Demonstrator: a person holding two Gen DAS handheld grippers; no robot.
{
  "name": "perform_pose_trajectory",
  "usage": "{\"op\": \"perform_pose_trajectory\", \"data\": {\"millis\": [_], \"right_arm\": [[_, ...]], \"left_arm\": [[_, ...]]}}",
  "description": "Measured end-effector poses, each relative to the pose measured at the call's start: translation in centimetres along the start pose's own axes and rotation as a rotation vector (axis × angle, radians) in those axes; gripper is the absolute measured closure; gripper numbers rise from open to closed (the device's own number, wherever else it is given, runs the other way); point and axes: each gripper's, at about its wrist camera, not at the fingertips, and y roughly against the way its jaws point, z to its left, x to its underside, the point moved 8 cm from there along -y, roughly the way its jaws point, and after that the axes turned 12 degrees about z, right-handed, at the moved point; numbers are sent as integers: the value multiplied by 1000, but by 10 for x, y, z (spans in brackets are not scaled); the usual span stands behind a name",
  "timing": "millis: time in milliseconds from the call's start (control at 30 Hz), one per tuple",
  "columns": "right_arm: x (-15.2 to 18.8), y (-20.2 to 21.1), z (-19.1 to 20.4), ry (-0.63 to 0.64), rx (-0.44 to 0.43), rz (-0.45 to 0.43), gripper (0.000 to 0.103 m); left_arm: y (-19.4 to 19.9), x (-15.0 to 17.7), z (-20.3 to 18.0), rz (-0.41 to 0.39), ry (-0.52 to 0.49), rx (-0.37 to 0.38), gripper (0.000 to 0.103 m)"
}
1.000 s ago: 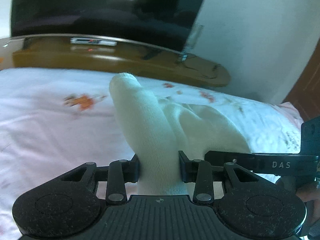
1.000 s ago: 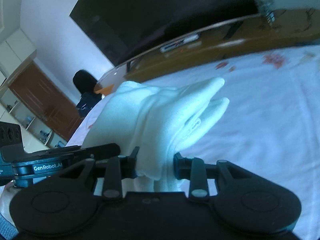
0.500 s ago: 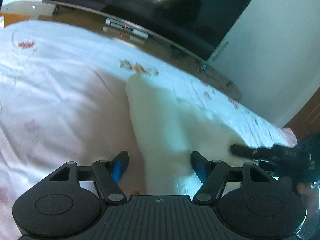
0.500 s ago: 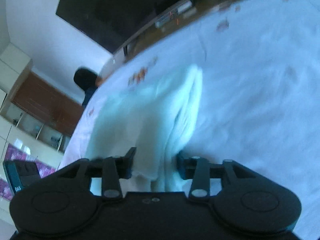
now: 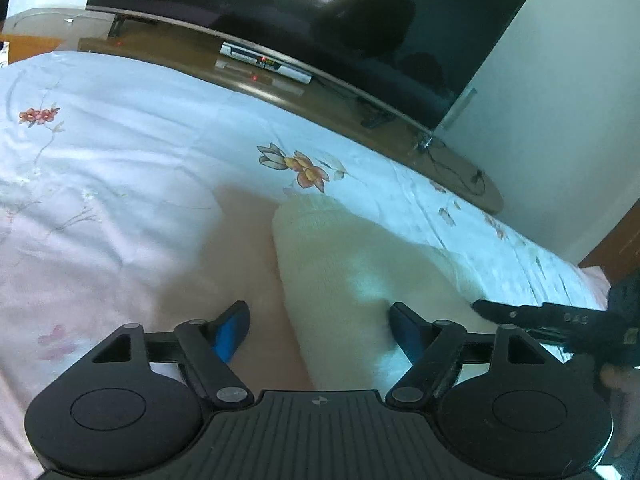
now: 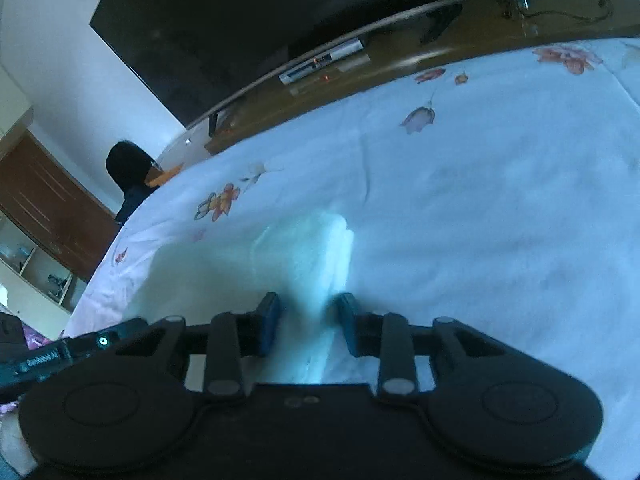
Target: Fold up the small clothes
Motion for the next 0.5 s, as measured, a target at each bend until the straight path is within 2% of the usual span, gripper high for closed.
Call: {"op": "perform_pose_trajectory", "data": {"millis": [33,67,100,167,267,333,400,467,500], "right_arm": [[2,7,2,-1,7,5,64],[5,18,5,-3,4,-5,62],[11,30,9,-6,-31,-15,60],[34,52,19,-2,-84,7,45],[76,70,35,65,-88,38,44],[95,65,40,74,-53,83,43],[110,57,45,99,-29,108,47],[120,46,43,132,40,141,64],[122,50,44,164,61,120,66]], "left_arm": [[11,4,-1,-2,-1,-18,21],[24,11,-3,-11,-7,-26,20],[36,20,-7,-24,-20,-11,17],[55,44,-10,-25,-36,-7,16],[65,76,-12,-8,-47,-29,16],[59,93,-10,32,-41,-41,16],[56,103,-12,26,-90,-88,16],[58,108,-19,41,-143,-135,16],[62,110,-21,46,-152,-148,16]]}}
